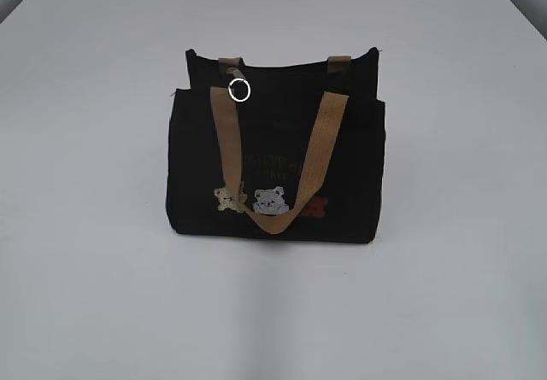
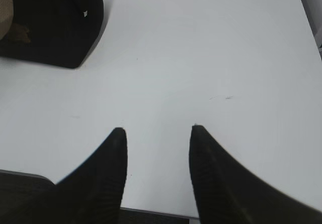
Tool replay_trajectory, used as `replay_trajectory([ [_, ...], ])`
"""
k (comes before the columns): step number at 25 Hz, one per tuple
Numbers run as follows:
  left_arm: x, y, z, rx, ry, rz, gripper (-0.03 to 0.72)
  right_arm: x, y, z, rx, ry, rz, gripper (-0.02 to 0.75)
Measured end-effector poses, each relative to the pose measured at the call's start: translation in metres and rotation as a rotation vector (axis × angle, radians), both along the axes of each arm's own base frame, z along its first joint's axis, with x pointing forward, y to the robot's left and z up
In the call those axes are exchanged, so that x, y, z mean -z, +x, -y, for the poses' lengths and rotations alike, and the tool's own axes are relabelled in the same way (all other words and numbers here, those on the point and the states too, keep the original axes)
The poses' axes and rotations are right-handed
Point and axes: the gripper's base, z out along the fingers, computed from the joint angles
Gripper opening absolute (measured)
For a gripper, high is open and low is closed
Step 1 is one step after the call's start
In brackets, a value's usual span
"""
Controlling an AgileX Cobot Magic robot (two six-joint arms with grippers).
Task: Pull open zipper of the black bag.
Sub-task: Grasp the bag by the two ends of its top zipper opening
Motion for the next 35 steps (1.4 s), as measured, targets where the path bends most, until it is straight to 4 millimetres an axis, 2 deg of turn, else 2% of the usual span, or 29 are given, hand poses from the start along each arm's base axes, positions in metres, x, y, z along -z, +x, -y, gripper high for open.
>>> replay_trajectory([
  [22,0.000,0.000,0.002,0.015,-0.021,-0.002,0.236,0.000,0.000,0.000,0.000,0.000,0.000,0.327],
  [24,-0.008,0.007,0.009,0.081,-0.051,0.023,0.237,0.000,0.000,0.000,0.000,0.000,0.000,0.327],
  [27,-0.037,0.036,0.024,0.250,-0.053,0.230,0.258,0.000,0.000,0.000,0.000,0.000,0.000,0.327],
  [30,-0.056,0.085,0.025,0.263,-0.020,0.380,0.295,0.000,0.000,0.000,0.000,0.000,0.000,0.327],
  [32,-0.052,0.124,0.026,0.260,-0.009,0.326,0.321,0.000,0.000,0.000,0.000,0.000,0.000,0.327],
  [35,-0.022,0.190,0.037,0.387,-0.011,0.118,0.337,0.000,0.000,0.000,0.000,0.000,0.000,0.327],
])
